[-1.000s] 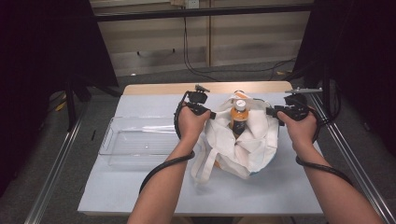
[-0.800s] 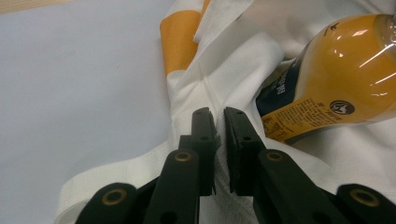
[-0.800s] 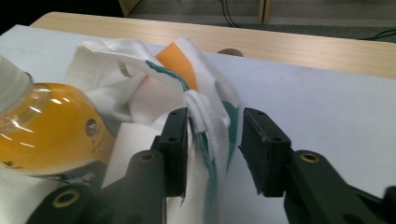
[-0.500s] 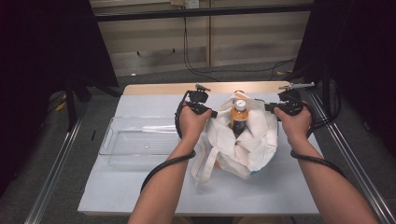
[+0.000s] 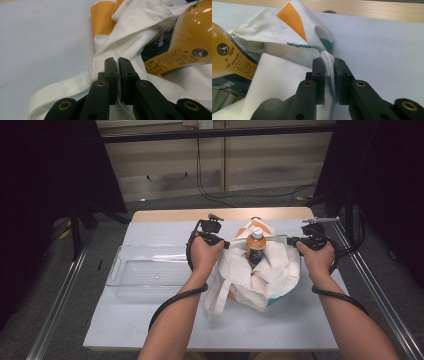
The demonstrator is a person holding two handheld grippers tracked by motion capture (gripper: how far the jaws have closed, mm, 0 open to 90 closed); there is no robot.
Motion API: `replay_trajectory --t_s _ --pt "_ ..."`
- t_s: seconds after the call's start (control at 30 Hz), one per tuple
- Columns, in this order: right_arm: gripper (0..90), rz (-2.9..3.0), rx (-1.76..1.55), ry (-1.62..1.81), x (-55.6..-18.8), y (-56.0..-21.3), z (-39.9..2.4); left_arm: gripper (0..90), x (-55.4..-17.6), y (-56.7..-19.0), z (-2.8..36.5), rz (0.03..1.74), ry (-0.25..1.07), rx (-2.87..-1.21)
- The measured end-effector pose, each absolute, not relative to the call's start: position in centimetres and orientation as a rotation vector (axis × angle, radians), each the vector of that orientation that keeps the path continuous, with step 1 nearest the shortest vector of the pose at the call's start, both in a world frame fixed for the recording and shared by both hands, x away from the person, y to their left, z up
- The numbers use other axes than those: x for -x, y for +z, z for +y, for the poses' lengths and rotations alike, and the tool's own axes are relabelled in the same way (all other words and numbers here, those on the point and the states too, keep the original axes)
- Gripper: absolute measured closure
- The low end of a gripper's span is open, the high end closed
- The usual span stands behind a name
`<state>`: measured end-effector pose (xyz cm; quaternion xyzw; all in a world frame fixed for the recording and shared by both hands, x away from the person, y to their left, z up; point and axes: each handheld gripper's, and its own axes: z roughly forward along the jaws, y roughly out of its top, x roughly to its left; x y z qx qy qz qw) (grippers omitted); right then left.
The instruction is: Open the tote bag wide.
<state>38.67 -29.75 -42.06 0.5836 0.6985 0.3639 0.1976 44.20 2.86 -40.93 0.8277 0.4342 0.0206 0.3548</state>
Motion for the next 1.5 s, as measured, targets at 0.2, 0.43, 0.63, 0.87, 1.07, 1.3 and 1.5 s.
replay_trajectory --t_s 0.2,0.43,0.63,0.87,1.07,1.3,1.5 --pt "81.2 1.954 -1.632 1.035 -38.6 -42.2 -29.6 86.0 -44.1 -41.4 3.2 1.129 0.040 -2.126" --pt "81.3 1.947 -1.599 1.055 -38.4 -41.7 -29.4 71.4 -44.0 -40.3 2.4 1.112 0.043 -2.099" --pt "81.4 1.950 -1.582 1.051 -38.4 -41.3 -29.1 54.1 -44.4 -39.7 1.3 1.071 0.066 -2.058" --pt "81.5 1.956 -1.566 1.053 -38.3 -40.9 -28.8 54.4 -44.7 -40.7 -0.2 1.017 0.021 -2.075" --pt "81.5 1.958 -1.571 1.049 -38.3 -40.9 -28.8 72.5 -44.8 -41.2 0.1 1.067 0.039 -2.078" --pt "81.5 1.959 -1.581 1.046 -38.4 -41.3 -28.8 87.5 -44.9 -41.8 0.8 1.097 0.051 -2.104" --pt "81.8 1.973 -1.587 1.034 -38.4 -41.9 -29.1 88.8 -44.9 -42.6 1.4 1.138 0.055 -2.103"
